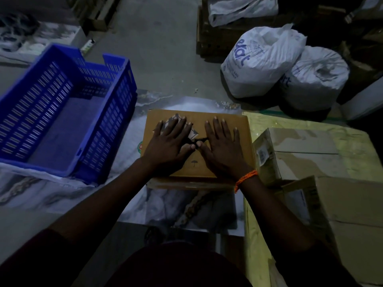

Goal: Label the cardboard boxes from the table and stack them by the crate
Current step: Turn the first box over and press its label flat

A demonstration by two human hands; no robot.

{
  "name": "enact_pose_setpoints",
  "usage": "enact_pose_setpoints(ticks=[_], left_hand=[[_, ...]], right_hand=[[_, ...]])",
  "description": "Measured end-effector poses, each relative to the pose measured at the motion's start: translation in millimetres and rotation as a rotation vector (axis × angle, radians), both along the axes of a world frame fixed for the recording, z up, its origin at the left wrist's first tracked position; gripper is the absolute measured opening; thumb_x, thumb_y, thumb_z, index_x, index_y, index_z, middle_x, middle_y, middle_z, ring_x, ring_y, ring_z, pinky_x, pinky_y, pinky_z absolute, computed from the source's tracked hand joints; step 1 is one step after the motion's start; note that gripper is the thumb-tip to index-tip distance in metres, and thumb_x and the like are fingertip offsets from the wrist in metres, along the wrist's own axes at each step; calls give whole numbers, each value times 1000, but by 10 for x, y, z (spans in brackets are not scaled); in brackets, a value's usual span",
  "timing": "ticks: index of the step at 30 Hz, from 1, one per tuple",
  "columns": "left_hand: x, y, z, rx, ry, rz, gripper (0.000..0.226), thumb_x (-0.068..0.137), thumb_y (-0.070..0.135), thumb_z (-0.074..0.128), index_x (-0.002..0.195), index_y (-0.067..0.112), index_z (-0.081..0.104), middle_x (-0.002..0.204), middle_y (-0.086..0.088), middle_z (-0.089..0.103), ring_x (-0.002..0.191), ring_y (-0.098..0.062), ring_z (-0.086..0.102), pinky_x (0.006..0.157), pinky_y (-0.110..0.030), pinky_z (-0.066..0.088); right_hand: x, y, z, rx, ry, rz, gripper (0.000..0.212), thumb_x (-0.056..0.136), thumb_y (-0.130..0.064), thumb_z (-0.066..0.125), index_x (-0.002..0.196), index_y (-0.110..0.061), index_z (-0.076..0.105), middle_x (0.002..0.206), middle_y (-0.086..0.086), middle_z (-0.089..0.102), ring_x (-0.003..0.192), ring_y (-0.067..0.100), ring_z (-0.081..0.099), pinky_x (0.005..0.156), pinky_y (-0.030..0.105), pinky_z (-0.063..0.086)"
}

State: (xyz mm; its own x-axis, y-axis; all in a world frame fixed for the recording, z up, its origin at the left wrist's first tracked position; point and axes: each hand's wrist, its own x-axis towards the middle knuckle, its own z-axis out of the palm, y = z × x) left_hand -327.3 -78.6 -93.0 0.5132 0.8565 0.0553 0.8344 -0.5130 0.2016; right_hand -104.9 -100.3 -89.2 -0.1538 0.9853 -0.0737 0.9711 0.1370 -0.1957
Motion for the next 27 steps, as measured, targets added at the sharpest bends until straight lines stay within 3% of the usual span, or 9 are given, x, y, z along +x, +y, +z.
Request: enact_pose_setpoints(ticks=[10, 17, 22, 27], left_hand=[[17, 7, 67, -43, -2, 4, 76, 101, 67, 13, 163, 23, 12, 171, 0, -2, 157, -18, -8, 124, -49, -6], [-250, -129, -14, -93, 51, 135, 78, 95, 72, 3, 162, 31, 1, 171, 2, -9, 157, -20, -9, 121, -61, -10], [-321, -193, -70, -65, 0, 156, 74, 98, 69, 6, 162, 32, 8, 171, 2, -2, 157, -20, -4, 123, -62, 3], [-314, -193, -116, -54, -31, 162, 72, 100, 67, 16, 163, 31, 13, 171, 2, -2, 157, -20, -6, 123, -60, 9]], right_hand=[[-2, -8, -2, 9, 49, -11, 75, 101, -67, 14, 166, -29, 6, 174, 1, -1, 160, 22, -5, 126, 56, -5], [302, -153, -22, 12, 6, -68, 83, 94, -74, 6, 166, -31, 8, 174, -1, 0, 160, 23, -2, 124, 56, -3], [371, -243, -99, 29, 13, -116, 80, 97, -74, 10, 165, -34, 3, 174, -4, -6, 160, 20, -8, 123, 59, -5], [342, -276, -113, 63, 43, -137, 79, 98, -73, 20, 166, -32, 10, 174, -3, -1, 160, 20, -4, 123, 59, 1]])
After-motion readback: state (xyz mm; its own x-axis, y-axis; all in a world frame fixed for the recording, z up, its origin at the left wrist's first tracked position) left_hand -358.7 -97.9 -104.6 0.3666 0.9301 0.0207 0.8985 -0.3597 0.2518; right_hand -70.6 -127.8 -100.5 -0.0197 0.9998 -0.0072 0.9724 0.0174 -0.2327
